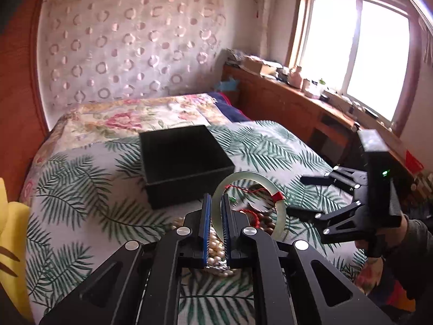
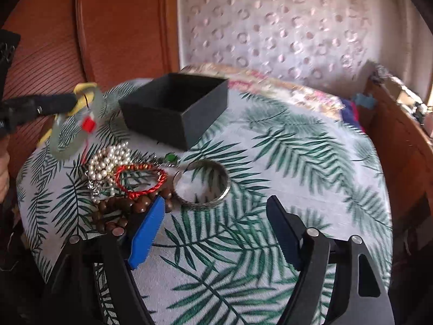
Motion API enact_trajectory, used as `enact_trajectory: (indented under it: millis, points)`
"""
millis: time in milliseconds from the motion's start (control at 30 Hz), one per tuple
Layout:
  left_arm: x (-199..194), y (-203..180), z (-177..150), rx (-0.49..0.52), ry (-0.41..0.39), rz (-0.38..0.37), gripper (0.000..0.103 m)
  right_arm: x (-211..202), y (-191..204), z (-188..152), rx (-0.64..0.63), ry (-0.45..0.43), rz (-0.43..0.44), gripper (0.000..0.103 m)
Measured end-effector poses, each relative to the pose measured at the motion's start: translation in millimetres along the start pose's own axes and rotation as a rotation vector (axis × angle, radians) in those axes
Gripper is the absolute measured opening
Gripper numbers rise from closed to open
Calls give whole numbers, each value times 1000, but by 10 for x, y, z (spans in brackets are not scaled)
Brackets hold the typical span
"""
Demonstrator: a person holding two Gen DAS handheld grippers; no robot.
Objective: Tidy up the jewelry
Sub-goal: 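Lift the jade bangle with the left tool while the right tool grasps the silver bangle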
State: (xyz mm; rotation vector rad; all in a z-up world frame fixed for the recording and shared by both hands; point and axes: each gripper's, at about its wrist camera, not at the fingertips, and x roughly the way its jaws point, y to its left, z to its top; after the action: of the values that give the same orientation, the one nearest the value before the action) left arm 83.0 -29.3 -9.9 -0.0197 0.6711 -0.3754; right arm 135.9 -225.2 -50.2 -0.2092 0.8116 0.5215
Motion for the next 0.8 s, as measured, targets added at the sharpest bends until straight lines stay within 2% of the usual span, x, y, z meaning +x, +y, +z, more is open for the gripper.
enact_trajectory:
  millis: [133,233,467,600,667,800]
  points:
    - [-47,86,7,-19,-17,18,7,150,26,71,11,34,46,74]
    - [-60,136,12,-28,-21,24,7,264,66,114,-6,63,45,70]
    - [-74,175,8,-42,-29,30,7,371,120,214,-33,92,28,70]
    - [-72,187,7,-48,-31,31,7,463,52,278,-9,108,54,70]
    - [-77,194,7,-48,-30,30,7,479,1,301,23,117,91,62]
    - [-85,187,10,-47,-29,31,7,495,-47,313,34,118,100,61]
